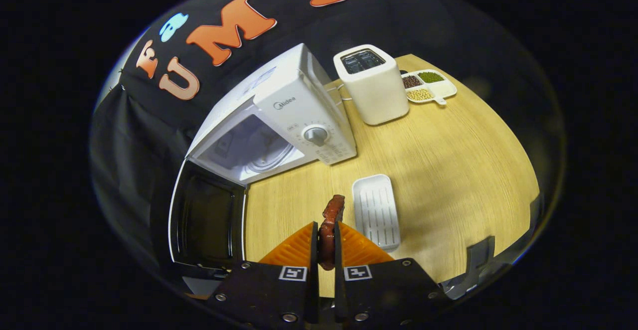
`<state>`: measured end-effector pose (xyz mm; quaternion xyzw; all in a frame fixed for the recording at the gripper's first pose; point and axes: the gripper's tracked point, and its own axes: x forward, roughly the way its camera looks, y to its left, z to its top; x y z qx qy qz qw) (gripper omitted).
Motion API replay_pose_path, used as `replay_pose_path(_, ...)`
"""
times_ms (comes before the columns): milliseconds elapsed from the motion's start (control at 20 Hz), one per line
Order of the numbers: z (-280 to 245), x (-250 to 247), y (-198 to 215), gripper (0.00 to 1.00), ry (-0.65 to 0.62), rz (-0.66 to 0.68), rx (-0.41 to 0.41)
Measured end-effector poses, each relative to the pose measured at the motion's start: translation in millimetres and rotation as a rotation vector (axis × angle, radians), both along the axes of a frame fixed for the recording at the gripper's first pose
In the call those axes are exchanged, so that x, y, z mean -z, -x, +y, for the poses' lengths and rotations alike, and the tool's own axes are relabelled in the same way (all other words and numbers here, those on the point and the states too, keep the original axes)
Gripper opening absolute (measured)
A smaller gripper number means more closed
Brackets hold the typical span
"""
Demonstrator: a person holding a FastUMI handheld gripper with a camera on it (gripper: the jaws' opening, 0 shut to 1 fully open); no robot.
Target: Open the microwave, put the food inside, and close the microwave door.
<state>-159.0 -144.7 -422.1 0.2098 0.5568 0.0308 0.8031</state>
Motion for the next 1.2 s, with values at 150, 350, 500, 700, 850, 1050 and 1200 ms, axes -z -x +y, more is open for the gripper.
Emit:
replay_pose_path(150,43.2,-6.3,-11.0,0.13,-0.023,-0.029,-0.029)
replay_pose_path(350,102.3,-1.7,-29.5,0.12,-0.072,-0.057,-0.038)
replay_pose_path(500,135.9,9.9,-42.9,0.12,-0.095,-0.087,0.009)
replay_pose_path(700,174.4,25.6,-66.0,0.12,-0.146,-0.127,0.103)
replay_pose_path(850,197.2,36.9,-86.5,0.12,-0.185,-0.147,0.176)
replay_pose_path(1050,219.9,50.8,-113.2,0.13,-0.229,-0.182,0.262)
replay_pose_path(1200,234.6,46.1,-135.2,0.12,-0.305,-0.235,0.337)
